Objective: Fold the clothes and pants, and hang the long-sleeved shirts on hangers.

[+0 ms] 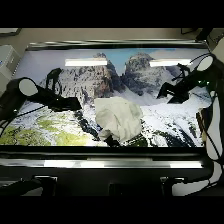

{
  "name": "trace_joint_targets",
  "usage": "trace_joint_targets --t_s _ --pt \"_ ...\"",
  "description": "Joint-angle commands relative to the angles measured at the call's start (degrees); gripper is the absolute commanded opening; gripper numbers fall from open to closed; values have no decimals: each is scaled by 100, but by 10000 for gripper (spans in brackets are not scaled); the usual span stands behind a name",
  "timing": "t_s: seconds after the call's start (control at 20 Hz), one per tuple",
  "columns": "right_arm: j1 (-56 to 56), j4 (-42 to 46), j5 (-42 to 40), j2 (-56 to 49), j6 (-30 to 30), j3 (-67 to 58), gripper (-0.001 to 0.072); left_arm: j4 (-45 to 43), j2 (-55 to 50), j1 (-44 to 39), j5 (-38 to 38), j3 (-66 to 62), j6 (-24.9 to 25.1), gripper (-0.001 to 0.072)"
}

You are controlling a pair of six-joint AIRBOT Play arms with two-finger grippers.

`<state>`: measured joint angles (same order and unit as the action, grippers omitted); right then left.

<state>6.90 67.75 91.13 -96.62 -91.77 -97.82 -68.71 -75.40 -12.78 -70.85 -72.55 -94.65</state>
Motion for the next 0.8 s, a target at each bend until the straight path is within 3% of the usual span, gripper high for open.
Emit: trace_joint_targets --t_s 0.0,0.25,0.35,0.55,0.65,0.7,0.75 --pt "-42 -413 48 -490 -48 0 676 1220 -549 442 667 949 409 715" --pt "-44 -387 46 -560 52 0 672 3705 -1648 52 1255 1692 1683 714" --pt "-44 -385 50 -560 52 0 669 4177 -1902 -177 1558 1692 1847 713" --pt "-44 -387 70 -560 50 0 667 4280 -2052 -487 2282 1692 1838 690" --pt "-44 -387 98 -557 50 2 667 4280 -2052 -496 2492 1692 1742 543" --pt "-44 -387 105 -557 48 17 666 4214 -2048 -476 2531 1692 1572 414" --pt "-44 -387 111 -557 50 66 666 4131 -2037 -463 2529 1692 1539 233"
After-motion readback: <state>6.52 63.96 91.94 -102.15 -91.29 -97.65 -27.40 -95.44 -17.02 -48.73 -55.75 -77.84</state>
